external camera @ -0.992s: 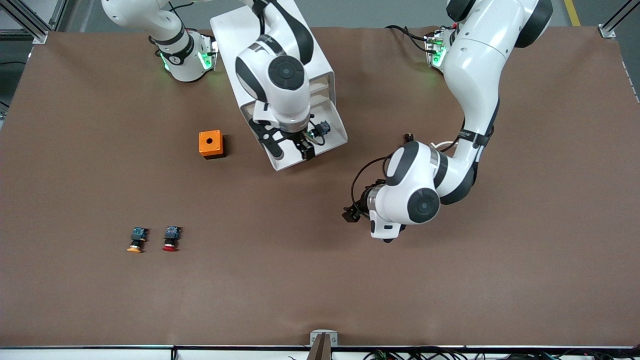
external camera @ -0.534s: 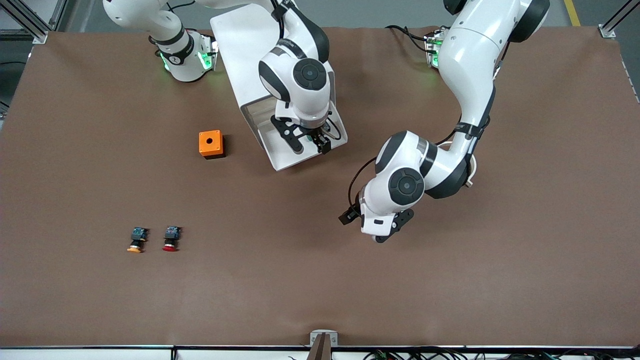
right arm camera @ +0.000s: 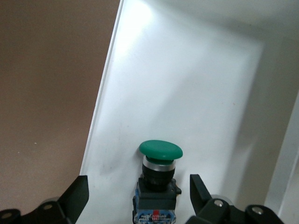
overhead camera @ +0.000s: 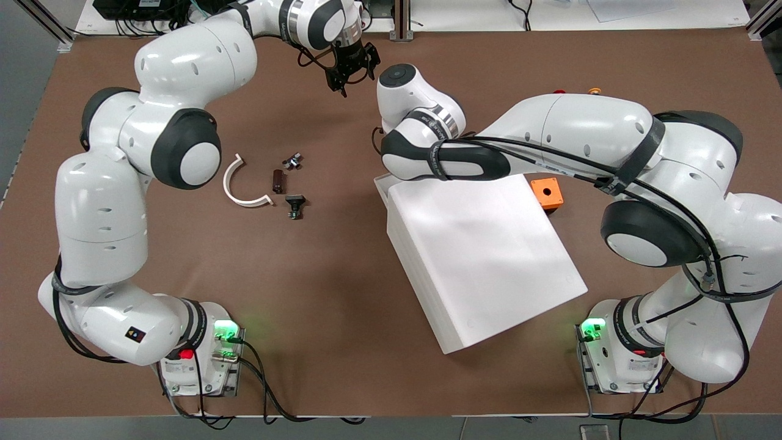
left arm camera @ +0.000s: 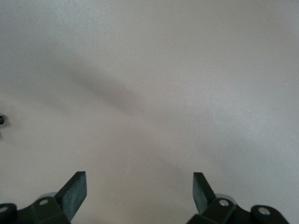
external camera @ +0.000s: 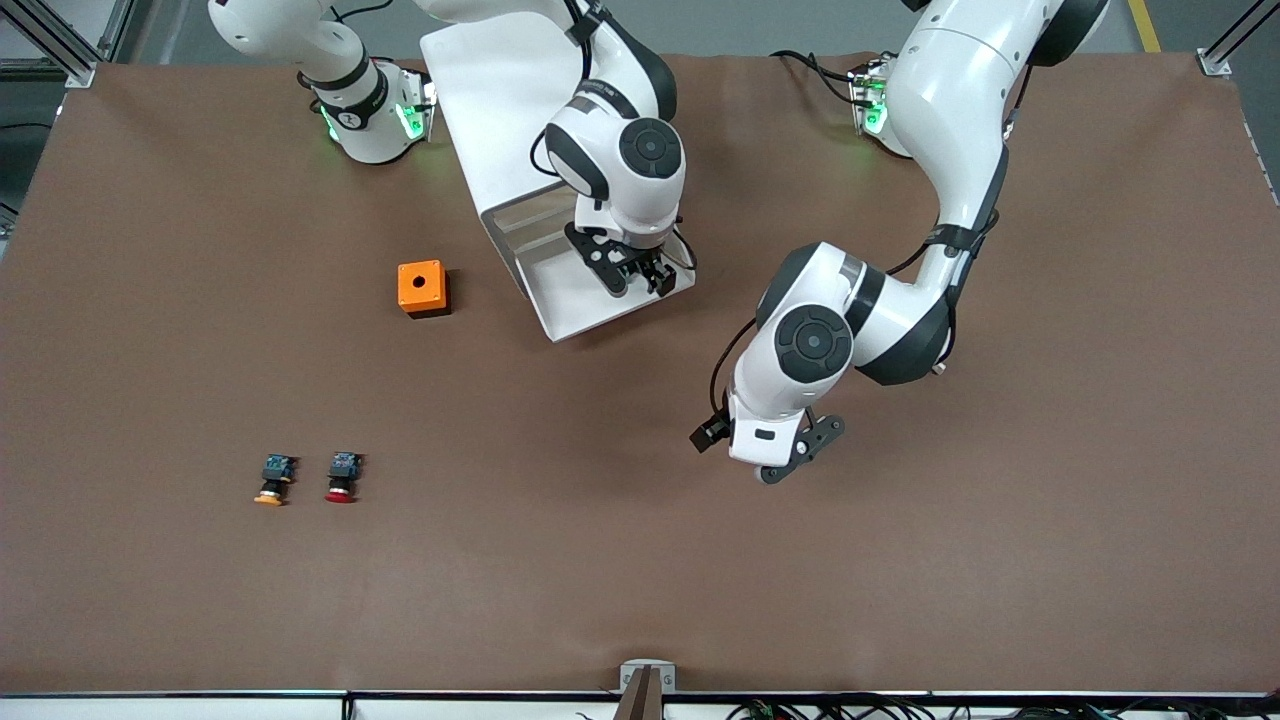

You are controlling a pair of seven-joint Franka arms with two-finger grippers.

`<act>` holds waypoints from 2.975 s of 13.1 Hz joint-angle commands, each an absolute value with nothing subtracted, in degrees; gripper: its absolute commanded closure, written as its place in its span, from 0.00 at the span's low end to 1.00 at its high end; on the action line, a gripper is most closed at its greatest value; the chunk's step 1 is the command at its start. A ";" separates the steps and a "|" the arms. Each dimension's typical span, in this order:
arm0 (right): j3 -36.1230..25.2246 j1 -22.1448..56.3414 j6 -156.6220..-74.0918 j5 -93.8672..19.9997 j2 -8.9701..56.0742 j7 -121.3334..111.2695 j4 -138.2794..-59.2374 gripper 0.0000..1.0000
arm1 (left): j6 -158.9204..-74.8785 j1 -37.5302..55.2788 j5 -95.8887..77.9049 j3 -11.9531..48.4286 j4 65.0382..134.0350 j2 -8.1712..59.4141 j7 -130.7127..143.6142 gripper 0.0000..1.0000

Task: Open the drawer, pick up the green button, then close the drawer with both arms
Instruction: 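Grasp the green push button with the right gripper, then lift the green button out while the left gripper pushes the drawer shut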

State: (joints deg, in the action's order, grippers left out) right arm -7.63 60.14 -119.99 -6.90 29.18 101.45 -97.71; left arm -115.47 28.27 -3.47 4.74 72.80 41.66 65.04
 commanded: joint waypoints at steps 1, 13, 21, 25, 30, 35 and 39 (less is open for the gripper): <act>-8.35 62.05 -120.67 -9.48 29.79 103.53 -97.12 0.06 | -116.63 28.65 -2.11 4.48 75.93 39.20 65.65 0.00; -8.44 63.28 -120.85 -9.93 31.02 102.57 -97.38 0.39 | -116.89 28.92 -2.02 4.57 77.87 38.23 68.47 0.00; -8.79 60.57 -120.15 -9.49 30.59 95.13 -95.46 1.00 | -118.12 29.71 -2.02 4.57 78.75 38.93 68.55 0.00; -9.05 51.01 -114.61 -9.23 29.10 70.92 -91.85 1.00 | -118.82 30.76 0.42 4.57 81.20 38.85 69.08 0.00; -9.05 35.45 -115.49 -9.05 28.74 32.48 -91.67 0.99 | -123.30 34.80 0.88 4.57 85.42 39.11 72.06 0.00; -8.96 24.01 -123.02 -8.17 34.17 12.51 -92.55 0.99 | -125.86 39.36 0.79 4.83 86.48 40.08 75.23 0.00; -8.97 20.92 -130.24 -3.44 39.28 10.02 -92.55 0.99 | -125.95 43.93 0.00 4.92 86.48 40.96 75.32 0.00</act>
State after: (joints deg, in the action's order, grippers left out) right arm -10.17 22.27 -128.18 -6.09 37.76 10.48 -93.15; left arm -124.95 42.14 -0.60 5.12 85.97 40.94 74.45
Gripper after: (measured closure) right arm 0.577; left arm 0.000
